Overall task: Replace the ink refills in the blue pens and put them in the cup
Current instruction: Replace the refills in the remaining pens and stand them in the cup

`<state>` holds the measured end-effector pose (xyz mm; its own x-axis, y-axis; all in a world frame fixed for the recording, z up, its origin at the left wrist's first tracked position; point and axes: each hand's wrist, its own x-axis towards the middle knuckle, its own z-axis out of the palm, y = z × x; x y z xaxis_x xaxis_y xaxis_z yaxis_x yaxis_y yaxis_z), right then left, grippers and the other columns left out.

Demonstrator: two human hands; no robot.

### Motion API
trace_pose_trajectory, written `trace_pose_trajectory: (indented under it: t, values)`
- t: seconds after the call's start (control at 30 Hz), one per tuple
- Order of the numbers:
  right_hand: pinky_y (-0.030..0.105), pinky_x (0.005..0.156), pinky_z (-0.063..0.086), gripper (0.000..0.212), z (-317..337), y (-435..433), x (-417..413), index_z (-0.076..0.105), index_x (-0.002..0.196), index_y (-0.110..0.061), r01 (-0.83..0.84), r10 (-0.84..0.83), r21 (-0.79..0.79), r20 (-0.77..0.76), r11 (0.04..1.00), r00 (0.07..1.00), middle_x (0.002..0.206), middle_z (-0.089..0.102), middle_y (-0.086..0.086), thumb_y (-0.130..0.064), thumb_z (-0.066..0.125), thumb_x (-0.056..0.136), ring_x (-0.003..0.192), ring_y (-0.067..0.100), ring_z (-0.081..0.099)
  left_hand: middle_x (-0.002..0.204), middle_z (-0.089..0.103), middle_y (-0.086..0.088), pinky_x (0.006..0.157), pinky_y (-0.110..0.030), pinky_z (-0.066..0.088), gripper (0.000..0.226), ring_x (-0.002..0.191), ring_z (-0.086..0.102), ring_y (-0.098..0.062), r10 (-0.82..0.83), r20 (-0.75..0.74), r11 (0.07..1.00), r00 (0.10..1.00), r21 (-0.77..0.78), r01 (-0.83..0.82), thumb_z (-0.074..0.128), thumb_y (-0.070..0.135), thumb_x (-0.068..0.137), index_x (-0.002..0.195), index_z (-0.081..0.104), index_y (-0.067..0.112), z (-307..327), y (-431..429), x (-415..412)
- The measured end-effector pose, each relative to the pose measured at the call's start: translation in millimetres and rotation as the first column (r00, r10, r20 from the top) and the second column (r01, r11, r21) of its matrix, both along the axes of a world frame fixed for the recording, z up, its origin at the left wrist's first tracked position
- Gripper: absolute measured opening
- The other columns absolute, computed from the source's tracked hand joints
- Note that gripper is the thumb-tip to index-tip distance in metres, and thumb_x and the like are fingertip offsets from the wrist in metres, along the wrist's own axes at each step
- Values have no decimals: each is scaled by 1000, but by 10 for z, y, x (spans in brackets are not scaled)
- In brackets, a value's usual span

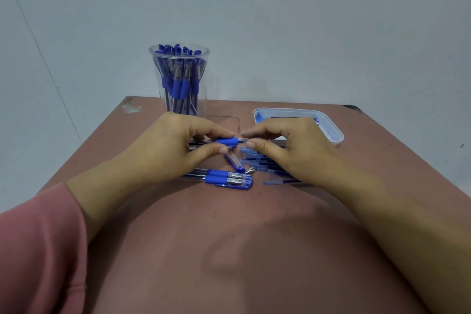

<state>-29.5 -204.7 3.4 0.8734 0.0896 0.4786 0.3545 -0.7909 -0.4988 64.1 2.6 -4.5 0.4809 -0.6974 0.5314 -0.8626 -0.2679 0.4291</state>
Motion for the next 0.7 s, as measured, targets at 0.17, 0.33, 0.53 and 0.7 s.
trace_pose_trajectory:
  t: [0.17,0.33,0.53,0.7]
  values:
    - [15,82,47,13,43,-141,-31,69,92,-28,44,-44,-4,-74,999,996,84,68,-18,-16,69,87,85,2,63,89,65,37,73,-7,46,26,83,62,9,5,-16,1000,1000,0,-5,63,44,78,104,68,44,29,14,4]
    - [12,86,45,26,34,-80,-55,66,106,-38,-23,26,37,-74,999,997,97,69,-19,-23,71,86,94,-2,63,90,68,29,68,-5,43,26,79,62,7,-8,-5,1000,1000,-7,8,65,40,79,104,72,38,14,6,-18]
    - [4,79,40,21,39,-199,-72,68,91,-34,40,-40,-2,-99,999,994,85,66,-25,-14,66,88,88,-7,61,87,67,31,65,-3,40,28,78,61,8,7,-6,1000,1000,1,-7,64,42,78,104,72,36,14,13,-13]
    - [10,84,44,26,37,-137,-87,66,106,-38,-22,23,23,-58,1000,998,97,70,-17,-19,69,87,92,2,63,82,66,32,64,-3,39,27,76,62,4,14,21,1000,1000,19,-14,65,41,79,105,73,35,-3,-5,-23]
